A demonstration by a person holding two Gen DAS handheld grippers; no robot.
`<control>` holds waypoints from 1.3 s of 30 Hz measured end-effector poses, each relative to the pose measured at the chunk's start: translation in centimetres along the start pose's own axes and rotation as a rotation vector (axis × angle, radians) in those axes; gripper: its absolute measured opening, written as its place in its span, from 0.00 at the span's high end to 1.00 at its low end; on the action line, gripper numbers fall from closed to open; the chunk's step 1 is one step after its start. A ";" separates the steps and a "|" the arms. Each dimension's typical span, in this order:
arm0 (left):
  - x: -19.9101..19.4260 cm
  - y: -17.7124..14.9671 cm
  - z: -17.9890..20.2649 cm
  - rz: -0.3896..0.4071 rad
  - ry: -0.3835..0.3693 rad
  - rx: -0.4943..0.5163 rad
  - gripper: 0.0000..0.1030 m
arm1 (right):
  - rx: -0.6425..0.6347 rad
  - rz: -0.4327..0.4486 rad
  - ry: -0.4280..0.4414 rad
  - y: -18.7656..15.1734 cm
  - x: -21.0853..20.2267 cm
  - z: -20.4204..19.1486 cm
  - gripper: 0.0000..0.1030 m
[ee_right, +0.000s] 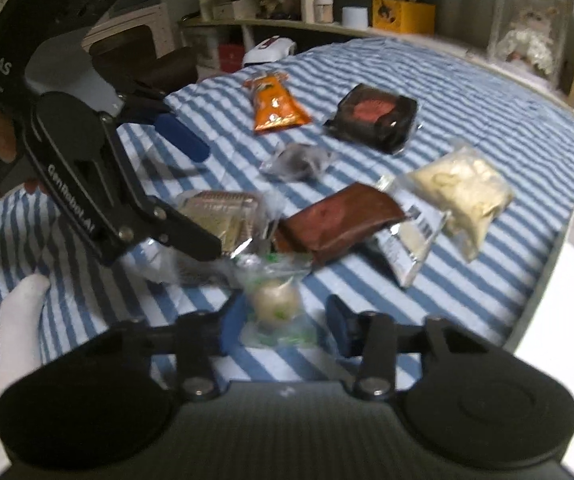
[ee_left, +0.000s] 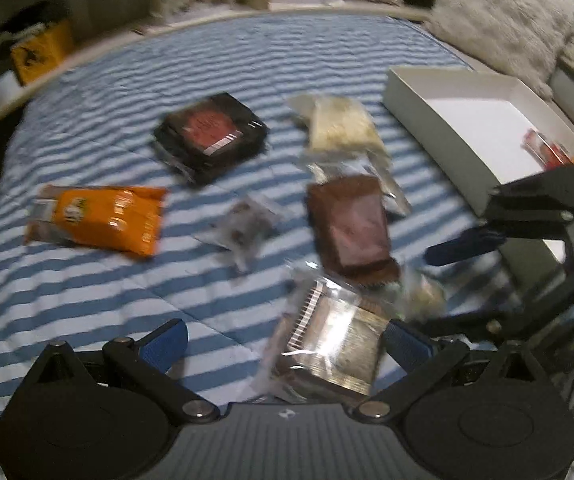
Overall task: Organize snacks
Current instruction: 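Grasp the green-dotted candy with the right tool while the left tool grasps the foil cake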
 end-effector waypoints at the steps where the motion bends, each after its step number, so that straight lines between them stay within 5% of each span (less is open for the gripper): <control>1: 0.1 -0.1 0.2 -0.004 -0.014 0.002 0.00 | 0.009 -0.003 0.006 -0.1 -0.1 0.0 0.60; 17: -0.6 -3.1 4.9 -0.150 -0.216 -0.021 0.08 | 0.223 0.003 -0.050 -1.6 -4.2 1.9 0.60; 23: -0.8 -2.3 4.8 -0.091 -0.136 -0.085 0.13 | 0.266 0.004 -0.070 -1.8 -4.4 2.4 0.60; 31: 0.6 -0.7 3.5 -0.033 -0.014 -0.207 0.38 | 0.307 0.016 -0.088 -1.7 -4.6 2.7 0.60; 39: 1.2 -0.5 2.8 -0.018 0.034 -0.278 0.44 | 0.336 0.025 -0.109 -1.6 -4.5 3.1 0.60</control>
Point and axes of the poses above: each gripper's, at about its wrist camera, not at the fingertips, and x roughly the way its jaws point, z to its right, y to its top, the point moved 9 cm from there along x, roughly the way its jaws point, and after that the axes turned 3 degrees about -x, right-handed, at the moved point
